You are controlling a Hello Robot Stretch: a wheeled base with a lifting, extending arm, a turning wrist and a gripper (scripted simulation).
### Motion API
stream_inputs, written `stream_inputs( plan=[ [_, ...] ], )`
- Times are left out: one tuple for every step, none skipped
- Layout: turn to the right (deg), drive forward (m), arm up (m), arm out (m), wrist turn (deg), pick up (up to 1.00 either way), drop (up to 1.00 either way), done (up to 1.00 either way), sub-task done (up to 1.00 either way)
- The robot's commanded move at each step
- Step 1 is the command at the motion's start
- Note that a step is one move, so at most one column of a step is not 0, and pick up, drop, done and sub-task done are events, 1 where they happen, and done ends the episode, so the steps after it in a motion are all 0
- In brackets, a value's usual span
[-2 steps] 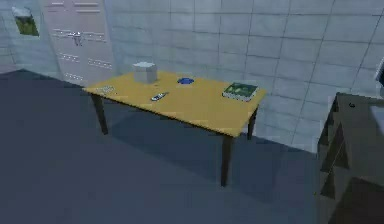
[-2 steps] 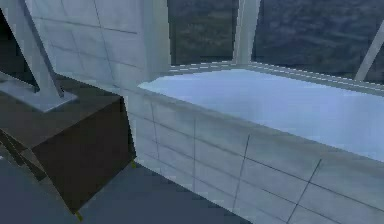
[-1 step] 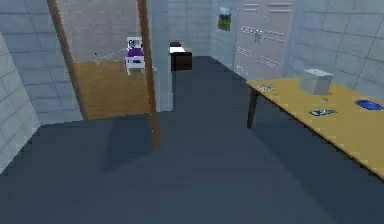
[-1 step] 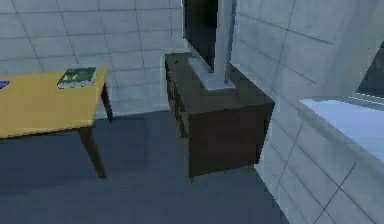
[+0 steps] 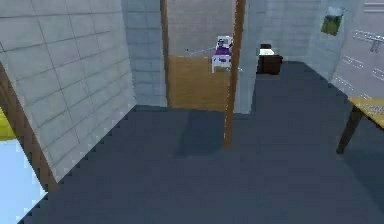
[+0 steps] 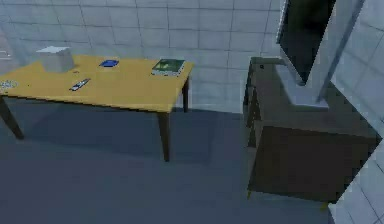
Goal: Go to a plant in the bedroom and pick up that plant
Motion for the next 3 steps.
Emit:
stream_inputs(
  plan=[
    [0.0,1.0,0.0,0.0,0.0,0.0,0.0,0.0,0.0],
    [0.0,1.0,0.0,0.0,0.0,0.0,0.0,0.0,0.0],
    [-3.0,0.0,0.0,0.0,0.0,0.0,0.0,0.0,0.0]
  ],
)
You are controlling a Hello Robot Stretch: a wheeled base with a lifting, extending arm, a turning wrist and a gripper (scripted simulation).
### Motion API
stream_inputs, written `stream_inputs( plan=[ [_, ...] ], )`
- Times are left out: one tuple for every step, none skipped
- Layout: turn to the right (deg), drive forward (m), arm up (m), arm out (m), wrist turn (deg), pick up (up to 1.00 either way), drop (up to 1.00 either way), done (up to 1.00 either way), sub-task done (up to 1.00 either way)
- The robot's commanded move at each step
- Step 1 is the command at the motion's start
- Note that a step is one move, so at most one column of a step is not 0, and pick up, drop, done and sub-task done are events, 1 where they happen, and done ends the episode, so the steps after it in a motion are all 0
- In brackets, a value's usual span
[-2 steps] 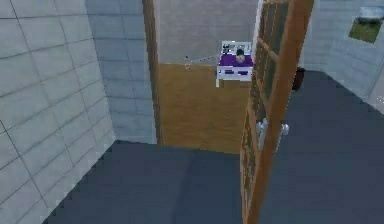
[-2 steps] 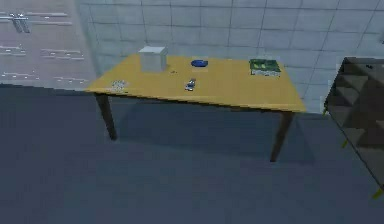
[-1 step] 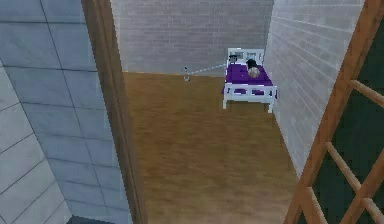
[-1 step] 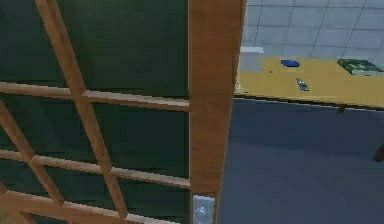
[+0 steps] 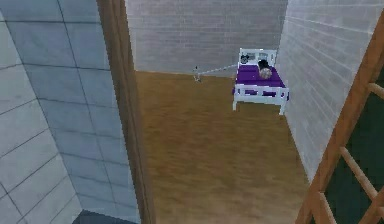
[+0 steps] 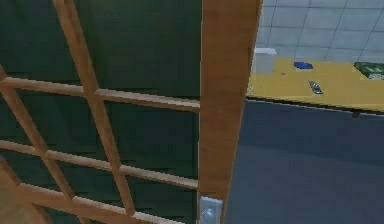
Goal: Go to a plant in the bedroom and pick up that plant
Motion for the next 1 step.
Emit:
stream_inputs(
  plan=[
    [0.0,0.7,0.0,0.0,0.0,0.0,0.0,0.0,0.0]
  ],
)
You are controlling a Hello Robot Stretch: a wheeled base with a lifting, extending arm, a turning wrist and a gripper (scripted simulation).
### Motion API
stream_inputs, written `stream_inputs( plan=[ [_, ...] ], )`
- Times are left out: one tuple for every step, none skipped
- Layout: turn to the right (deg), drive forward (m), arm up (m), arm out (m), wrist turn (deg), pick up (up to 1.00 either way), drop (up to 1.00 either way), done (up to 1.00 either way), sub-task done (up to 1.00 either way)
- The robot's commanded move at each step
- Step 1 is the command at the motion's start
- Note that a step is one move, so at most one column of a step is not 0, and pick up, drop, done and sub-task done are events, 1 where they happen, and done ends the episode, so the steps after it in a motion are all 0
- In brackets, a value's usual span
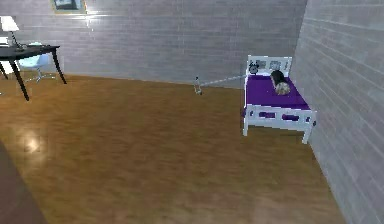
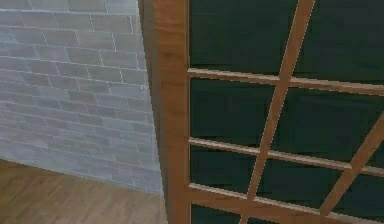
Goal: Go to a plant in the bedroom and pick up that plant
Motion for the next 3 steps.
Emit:
stream_inputs(
  plan=[
    [-6.0,0.0,0.0,0.0,0.0,0.0,0.0,0.0,0.0],
    [0.0,0.6,0.0,0.0,0.0,0.0,0.0,0.0,0.0],
    [-45.0,0.0,0.0,0.0,0.0,0.0,0.0,0.0,0.0]
  ],
)
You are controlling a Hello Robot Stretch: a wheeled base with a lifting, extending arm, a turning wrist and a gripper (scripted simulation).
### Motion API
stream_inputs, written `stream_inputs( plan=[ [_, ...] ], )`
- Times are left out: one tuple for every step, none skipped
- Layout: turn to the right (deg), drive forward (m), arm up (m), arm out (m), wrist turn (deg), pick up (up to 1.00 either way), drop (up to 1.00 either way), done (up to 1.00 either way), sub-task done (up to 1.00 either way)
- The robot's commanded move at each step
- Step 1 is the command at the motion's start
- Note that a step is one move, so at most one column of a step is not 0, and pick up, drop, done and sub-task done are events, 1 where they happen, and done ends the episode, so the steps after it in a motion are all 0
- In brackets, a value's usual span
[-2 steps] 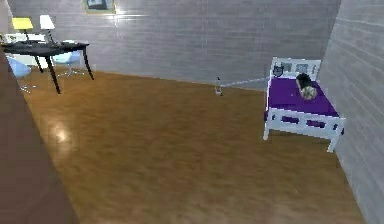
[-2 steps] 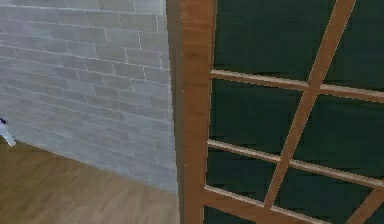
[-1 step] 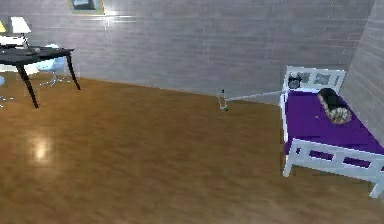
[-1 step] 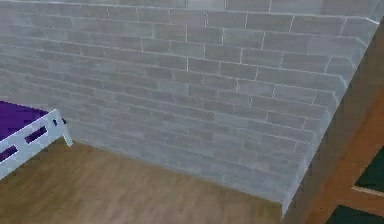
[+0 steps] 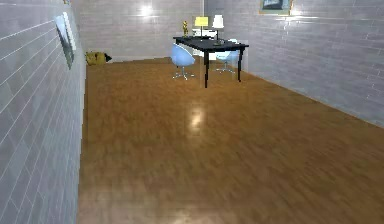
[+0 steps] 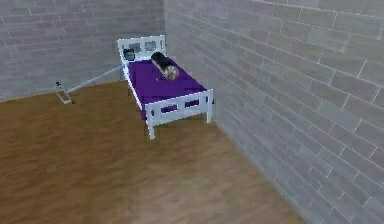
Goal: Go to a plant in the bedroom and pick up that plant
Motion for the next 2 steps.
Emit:
stream_inputs(
  plan=[
    [-15.0,0.0,0.0,0.0,0.0,0.0,0.0,0.0,0.0],
    [0.0,1.0,0.0,0.0,0.0,0.0,0.0,0.0,0.0]
  ],
)
